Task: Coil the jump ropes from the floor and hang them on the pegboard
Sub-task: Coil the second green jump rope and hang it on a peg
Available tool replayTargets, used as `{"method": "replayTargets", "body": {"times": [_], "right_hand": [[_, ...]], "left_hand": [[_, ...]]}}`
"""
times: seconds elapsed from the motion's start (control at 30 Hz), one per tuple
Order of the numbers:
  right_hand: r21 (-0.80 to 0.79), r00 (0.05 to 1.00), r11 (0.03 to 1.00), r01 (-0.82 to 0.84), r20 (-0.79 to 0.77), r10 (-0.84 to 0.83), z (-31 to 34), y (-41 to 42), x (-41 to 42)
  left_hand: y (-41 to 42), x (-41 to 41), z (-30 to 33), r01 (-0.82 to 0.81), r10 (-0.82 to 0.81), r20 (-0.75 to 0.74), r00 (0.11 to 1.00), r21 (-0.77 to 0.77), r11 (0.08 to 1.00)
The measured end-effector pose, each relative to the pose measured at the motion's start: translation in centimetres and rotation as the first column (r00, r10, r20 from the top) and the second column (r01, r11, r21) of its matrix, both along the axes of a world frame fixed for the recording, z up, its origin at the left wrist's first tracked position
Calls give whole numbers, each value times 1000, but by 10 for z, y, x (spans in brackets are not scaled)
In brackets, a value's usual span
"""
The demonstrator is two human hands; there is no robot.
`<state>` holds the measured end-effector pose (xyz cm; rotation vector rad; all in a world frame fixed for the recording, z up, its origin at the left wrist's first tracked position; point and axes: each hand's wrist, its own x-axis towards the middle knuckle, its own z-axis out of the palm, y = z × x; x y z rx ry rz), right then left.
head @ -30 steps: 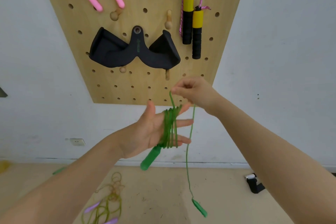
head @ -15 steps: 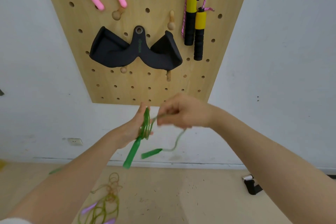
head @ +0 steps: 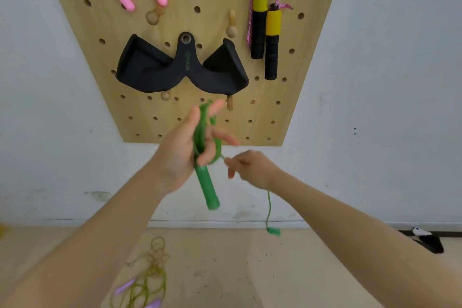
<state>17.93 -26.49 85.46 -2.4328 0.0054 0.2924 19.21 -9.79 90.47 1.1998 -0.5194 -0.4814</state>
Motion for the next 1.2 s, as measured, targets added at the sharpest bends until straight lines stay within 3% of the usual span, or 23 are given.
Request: {"method": "replayTargets", "body": {"times": [0.1,0.2,0.27,0.33,0.43,0.53,0.63,0.73,0.83,0.97,1.07,1.13,1.2], "right_hand": [[8,984,989,-150,-94,150,1,14,-11],[-37,938,958,-283,-217,269,11,15,-11],[-40,883,929,-368,-329,335,18,13,-11],[-71,856,900,-430,-349,381,28,12,-11],[-133,858,862,-488,-251,447,46,11,-10],[-161,907,899,-407,49,419,62,4,-3],[-112,927,969,-222,284,245,65,-10,9],[143,933,985,-94,359,37,60,-18,19],[337,968,940,-44,246,-43,46,-21,24],[407,989,913,32,119,-88,23,-19,21],[292,999,956,14,24,-22,14,-19,14],[-9,993,994,-107,51,107,7,-13,9],[-265,966,940,-214,87,244,-2,-4,2]], "left_hand": [[2,25,-10,-212,212,-143,967,15,977],[-1,29,-23,-273,297,-200,934,138,952],[-7,28,-30,-258,297,-177,938,214,942],[-11,30,-38,-238,268,-41,963,351,906],[-13,34,-48,-214,142,166,976,591,778],[-10,27,-50,-132,27,159,987,696,706],[-11,11,-41,35,-71,37,997,597,802],[-13,4,-31,135,-108,-87,990,441,887],[-13,2,-24,233,-181,-250,951,197,952],[-9,8,-27,256,-203,-288,936,159,954],[-1,17,-33,266,-223,-317,922,99,959],[2,19,-30,240,-227,-341,912,-4,971],[-1,24,-28,106,-107,-359,927,-22,994]]}}
